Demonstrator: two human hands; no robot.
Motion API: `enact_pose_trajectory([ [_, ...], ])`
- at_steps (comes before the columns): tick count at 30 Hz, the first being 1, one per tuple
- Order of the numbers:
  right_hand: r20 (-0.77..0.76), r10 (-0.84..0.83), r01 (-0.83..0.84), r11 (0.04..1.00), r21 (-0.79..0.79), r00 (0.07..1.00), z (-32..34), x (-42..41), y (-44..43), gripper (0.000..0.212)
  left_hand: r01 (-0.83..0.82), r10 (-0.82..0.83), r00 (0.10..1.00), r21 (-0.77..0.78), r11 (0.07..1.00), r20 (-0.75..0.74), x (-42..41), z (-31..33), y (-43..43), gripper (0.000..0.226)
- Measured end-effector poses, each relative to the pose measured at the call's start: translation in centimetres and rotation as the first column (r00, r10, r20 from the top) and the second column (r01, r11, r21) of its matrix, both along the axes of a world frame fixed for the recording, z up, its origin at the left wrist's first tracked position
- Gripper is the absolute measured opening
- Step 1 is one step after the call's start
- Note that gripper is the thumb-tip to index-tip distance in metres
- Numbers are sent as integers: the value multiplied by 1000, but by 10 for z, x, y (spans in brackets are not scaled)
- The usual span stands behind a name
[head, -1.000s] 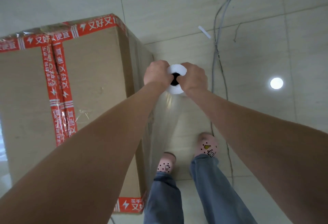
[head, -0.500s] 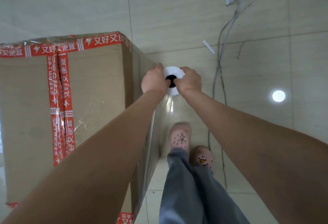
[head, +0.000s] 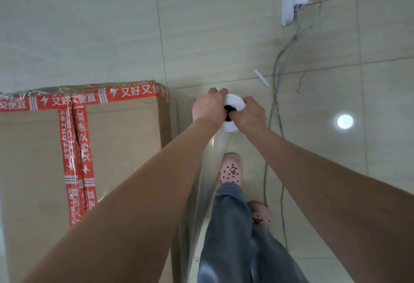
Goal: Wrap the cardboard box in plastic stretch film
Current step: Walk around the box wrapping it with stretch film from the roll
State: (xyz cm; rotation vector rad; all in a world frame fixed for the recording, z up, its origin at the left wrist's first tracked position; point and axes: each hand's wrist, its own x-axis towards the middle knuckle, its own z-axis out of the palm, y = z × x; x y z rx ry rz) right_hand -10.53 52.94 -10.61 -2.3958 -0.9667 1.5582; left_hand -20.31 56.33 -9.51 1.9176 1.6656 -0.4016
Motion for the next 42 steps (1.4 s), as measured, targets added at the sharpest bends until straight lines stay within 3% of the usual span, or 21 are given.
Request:
enact_pose_trajectory([
  [3,16,39,-39,999,4,999,-1,-3,11,17,28,-29,1000,-37,999,-3,-4,-1,13,21],
  [9,188,250,-275,954,121,950,11,-20,44,26,-39,37,999,-70,997,-30,-26,4,41,21],
  [16,254,421,-472,861,190,871,18,-53,96,36,-4,-22,966,-98,995,-256,-52,14,88,21],
  [19,222,324,-370,905,212,920,15,-69,100,41,-20,-1,969,-85,996,-246,-62,15,101,25],
  [22,86,-24,17,996,90,996,15,-74,101,46,-15,10,988,-32,999,-151,-67,15,107,33],
  [23,80,-50,46,997,59,996,15,-74,103,46,-13,10,994,-24,1000,-112,-68,16,108,35],
  [28,218,234,-265,956,123,947,18,-62,120,28,-45,44,999,-19,999,-26,-69,17,116,28],
  [31,287,377,-424,897,123,881,18,-56,129,29,-115,115,993,-14,993,-10,-64,19,114,28],
  [39,396,665,-768,604,212,633,22,-60,172,37,-482,483,875,-41,875,35,-70,14,126,31],
  [42,391,633,-730,660,179,668,18,-64,176,40,-534,534,845,-51,844,-11,-72,14,130,36],
])
